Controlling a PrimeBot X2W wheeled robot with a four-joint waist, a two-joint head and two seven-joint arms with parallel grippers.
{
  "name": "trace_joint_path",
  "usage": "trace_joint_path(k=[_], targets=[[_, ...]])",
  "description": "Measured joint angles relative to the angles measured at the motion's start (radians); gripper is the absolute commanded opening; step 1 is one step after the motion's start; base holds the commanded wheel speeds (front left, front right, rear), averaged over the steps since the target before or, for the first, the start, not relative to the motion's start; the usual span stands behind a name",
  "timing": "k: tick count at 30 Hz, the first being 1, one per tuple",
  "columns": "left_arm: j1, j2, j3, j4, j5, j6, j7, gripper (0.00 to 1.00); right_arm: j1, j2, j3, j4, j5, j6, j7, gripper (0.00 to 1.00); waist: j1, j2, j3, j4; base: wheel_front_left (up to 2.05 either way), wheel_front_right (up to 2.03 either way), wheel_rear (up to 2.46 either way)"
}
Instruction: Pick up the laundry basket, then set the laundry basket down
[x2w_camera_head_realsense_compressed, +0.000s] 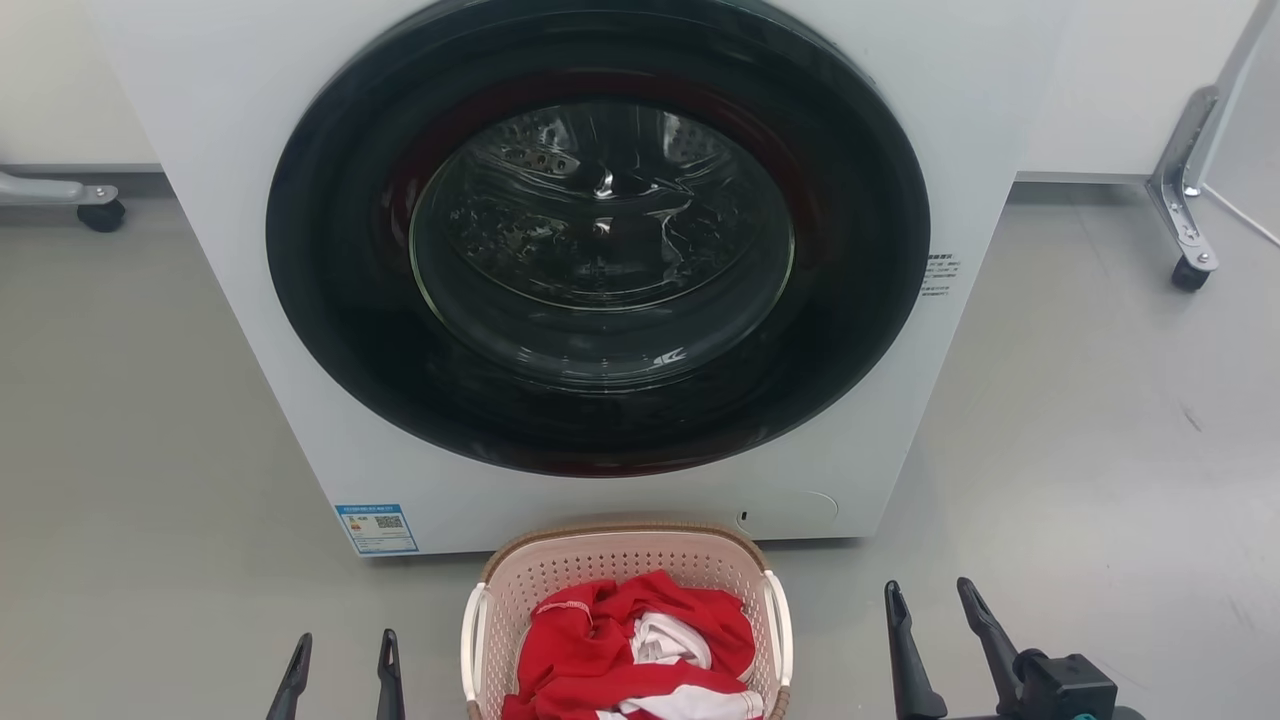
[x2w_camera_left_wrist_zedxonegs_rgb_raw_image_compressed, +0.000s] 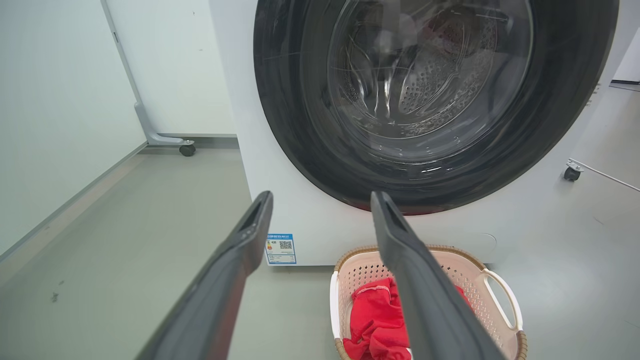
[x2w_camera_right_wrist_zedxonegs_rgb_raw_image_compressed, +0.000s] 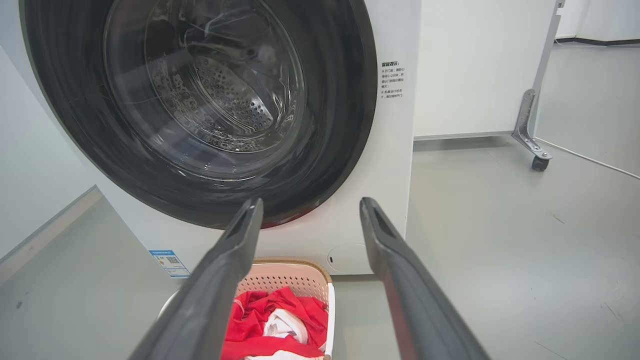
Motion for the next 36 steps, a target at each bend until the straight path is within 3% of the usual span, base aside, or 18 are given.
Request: trace_joint_path(k=[5, 6, 18, 36], targets=[[0.000, -0.004, 0.001, -0.012, 0.008, 0.000, 0.000, 1.00, 0.003, 0.004, -0.010, -0.005, -0.005, 0.000, 0.000, 1.00, 0.0000, 0.0000, 0.004, 0.001, 0.00, 0.00, 0.00], [0.000, -0.007, 0.002, -0.013, 0.008, 0.000, 0.000, 0.00, 0.003, 0.004, -0.011, -0.005, -0.005, 0.000, 0.000, 0.00, 0.0000, 0.0000, 0.004, 0.002, 0.00, 0.00, 0.00], [0.012, -0.021, 0.013, 0.051, -0.041, -0.012, 0.022, 0.00, 0.039, 0.007, -0.033, 0.051, 0.049, 0.013, 0.021, 0.00, 0.0000, 0.0000, 0.006, -0.001, 0.00, 0.00, 0.00], [-0.029, -0.028, 0.059, 0.069, -0.326, -0.063, 0.097, 0.00, 0.022, 0.013, -0.121, 0.052, 0.309, 0.058, 0.096, 0.00, 0.0000, 0.0001, 0.009, -0.008, 0.00, 0.00, 0.00]])
